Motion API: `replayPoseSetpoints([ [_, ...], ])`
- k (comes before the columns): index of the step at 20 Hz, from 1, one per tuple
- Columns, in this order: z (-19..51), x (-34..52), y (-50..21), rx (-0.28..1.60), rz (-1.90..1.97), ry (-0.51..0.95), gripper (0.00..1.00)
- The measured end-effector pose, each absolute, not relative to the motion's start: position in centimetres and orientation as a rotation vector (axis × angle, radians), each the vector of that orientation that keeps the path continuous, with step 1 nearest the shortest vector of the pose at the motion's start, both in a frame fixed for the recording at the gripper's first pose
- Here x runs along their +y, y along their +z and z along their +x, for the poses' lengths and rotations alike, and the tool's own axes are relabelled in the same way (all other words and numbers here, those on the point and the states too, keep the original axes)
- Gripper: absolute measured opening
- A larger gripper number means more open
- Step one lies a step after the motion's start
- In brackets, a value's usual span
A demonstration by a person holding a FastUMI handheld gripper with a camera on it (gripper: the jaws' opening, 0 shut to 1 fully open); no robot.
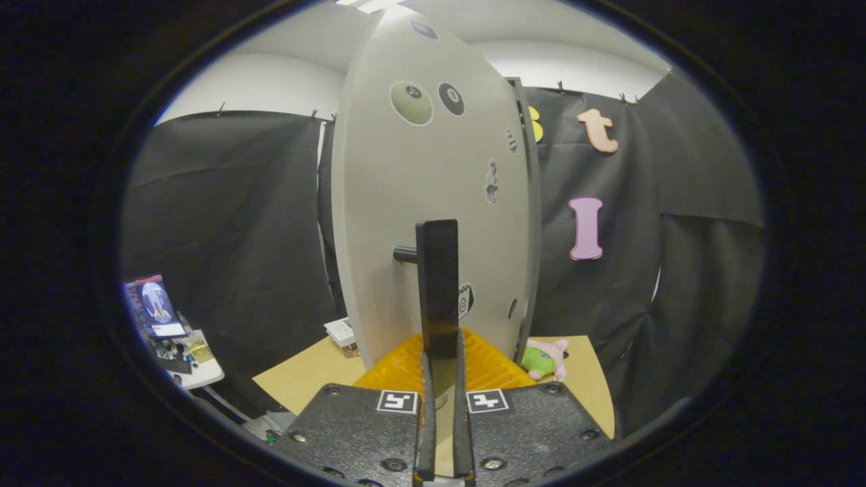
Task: Open the shoe cabinet door, grab the shoes and put them into the shoe cabinet, then close the shoe cabinet door.
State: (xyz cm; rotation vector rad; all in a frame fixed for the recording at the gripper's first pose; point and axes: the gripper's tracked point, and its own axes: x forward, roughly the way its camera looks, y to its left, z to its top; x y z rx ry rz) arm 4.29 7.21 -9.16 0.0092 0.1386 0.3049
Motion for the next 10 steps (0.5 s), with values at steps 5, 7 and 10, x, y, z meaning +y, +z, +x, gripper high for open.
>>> replayPoseSetpoints([
  [5, 5.3, 4.9, -9.2, 0.127, 0.021, 0.211, 0.06],
  [7, 5.2, 4.2, -9.2, 0.121, 0.017, 0.194, 0.04],
  [10, 5.3, 3.1, -9.1, 0.114, 0.034, 0.159, 0.04],
])
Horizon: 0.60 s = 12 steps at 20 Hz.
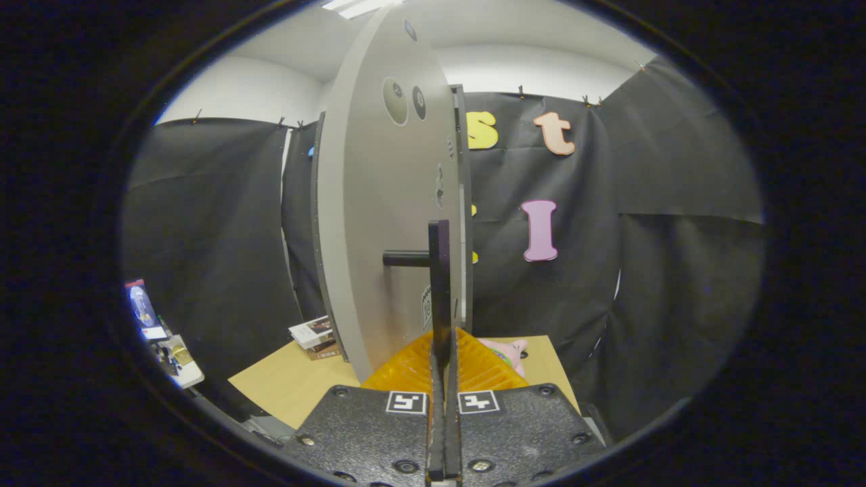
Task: Open the shoe cabinet door, grab the shoes and put them into the shoe cabinet, then close the shoe cabinet door.
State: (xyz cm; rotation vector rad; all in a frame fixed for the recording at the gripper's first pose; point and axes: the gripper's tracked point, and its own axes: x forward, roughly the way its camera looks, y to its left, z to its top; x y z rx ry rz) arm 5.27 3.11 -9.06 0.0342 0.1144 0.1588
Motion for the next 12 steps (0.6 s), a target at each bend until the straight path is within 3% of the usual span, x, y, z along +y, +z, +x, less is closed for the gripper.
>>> replayPoseSetpoints([
  [12, 2.8, 1.4, -10.3, 0.147, 0.068, 0.049, 0.05],
])
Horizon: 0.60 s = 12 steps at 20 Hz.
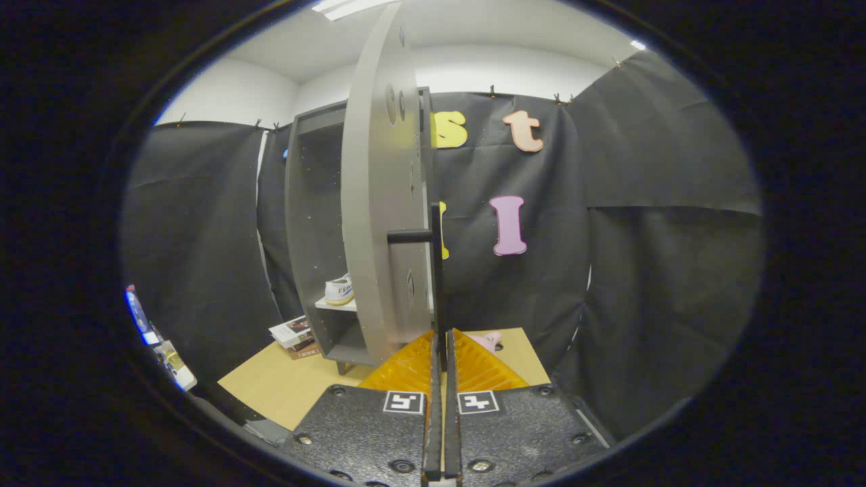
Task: Open the shoe cabinet door, grab the shoes and put them into the shoe cabinet, then close the shoe cabinet door.
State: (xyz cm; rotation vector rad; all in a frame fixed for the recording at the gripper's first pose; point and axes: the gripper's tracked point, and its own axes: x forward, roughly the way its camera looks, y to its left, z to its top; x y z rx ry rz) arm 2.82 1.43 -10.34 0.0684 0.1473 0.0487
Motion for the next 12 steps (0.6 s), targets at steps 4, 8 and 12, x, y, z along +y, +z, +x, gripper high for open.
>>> replayPoseSetpoints([
  [4, 1.2, 1.5, -11.6, 0.169, 0.075, -0.064, 0.41],
  [8, 1.6, 4.4, -13.9, 0.183, 0.056, -0.065, 0.84],
  [12, 5.4, 10.4, -18.5, 0.270, 0.052, 0.010, 0.95],
])
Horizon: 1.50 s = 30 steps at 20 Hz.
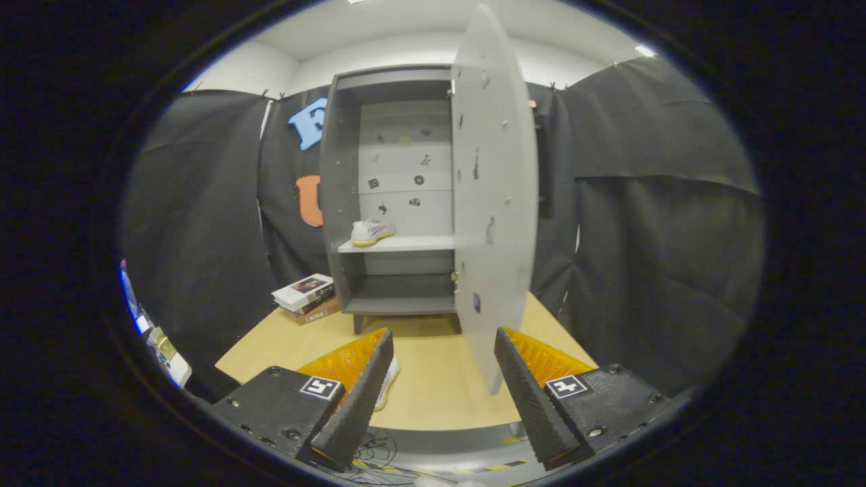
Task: Open the shoe cabinet door, grab the shoes and put them into the shoe cabinet, then close the shoe cabinet door.
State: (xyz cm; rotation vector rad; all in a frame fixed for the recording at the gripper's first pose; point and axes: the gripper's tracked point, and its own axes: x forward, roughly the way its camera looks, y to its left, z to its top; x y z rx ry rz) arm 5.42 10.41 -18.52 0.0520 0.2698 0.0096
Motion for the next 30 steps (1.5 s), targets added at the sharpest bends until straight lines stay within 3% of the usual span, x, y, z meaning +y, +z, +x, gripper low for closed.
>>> replayPoseSetpoints([
  [8, 7.6, 18.4, -27.1, 0.453, 0.048, 0.152, 0.95],
  [19, 10.1, 21.0, -35.2, 0.708, 0.107, 0.118, 0.95],
  [30, 15.8, 21.6, -36.8, 0.618, 0.107, 0.114, 0.95],
])
